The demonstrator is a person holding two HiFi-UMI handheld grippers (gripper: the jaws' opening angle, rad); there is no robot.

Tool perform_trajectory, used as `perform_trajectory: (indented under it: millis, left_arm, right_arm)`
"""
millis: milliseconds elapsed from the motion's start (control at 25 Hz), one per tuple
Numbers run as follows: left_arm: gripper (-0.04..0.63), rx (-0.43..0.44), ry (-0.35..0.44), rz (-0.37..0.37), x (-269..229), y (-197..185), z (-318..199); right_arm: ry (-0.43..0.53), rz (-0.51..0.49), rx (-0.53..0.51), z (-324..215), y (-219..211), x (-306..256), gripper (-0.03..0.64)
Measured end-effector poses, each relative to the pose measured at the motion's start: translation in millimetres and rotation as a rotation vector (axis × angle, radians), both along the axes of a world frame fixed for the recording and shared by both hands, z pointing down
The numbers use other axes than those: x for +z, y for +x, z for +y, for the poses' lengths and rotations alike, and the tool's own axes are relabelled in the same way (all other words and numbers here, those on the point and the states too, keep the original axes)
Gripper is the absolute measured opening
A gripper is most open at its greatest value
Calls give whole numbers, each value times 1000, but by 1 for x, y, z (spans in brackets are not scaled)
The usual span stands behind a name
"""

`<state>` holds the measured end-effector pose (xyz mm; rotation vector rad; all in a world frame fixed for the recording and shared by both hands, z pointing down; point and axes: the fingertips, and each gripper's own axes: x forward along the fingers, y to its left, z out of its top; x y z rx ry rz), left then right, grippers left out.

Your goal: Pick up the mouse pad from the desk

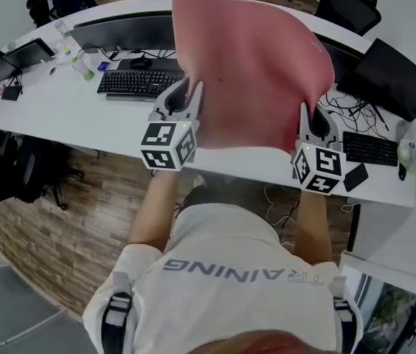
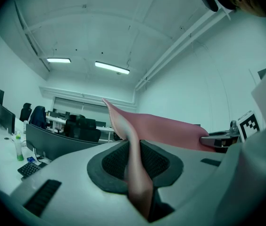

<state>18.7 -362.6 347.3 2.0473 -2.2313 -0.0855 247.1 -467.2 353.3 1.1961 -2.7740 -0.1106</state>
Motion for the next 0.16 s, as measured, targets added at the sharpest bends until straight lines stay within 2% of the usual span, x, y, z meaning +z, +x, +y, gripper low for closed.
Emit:
perform_trajectory:
  millis: [160]
  left_arm:
    - [97, -2, 3, 1, 1, 0, 0]
  right_arm:
    - [3, -2, -2, 1, 0, 0, 57]
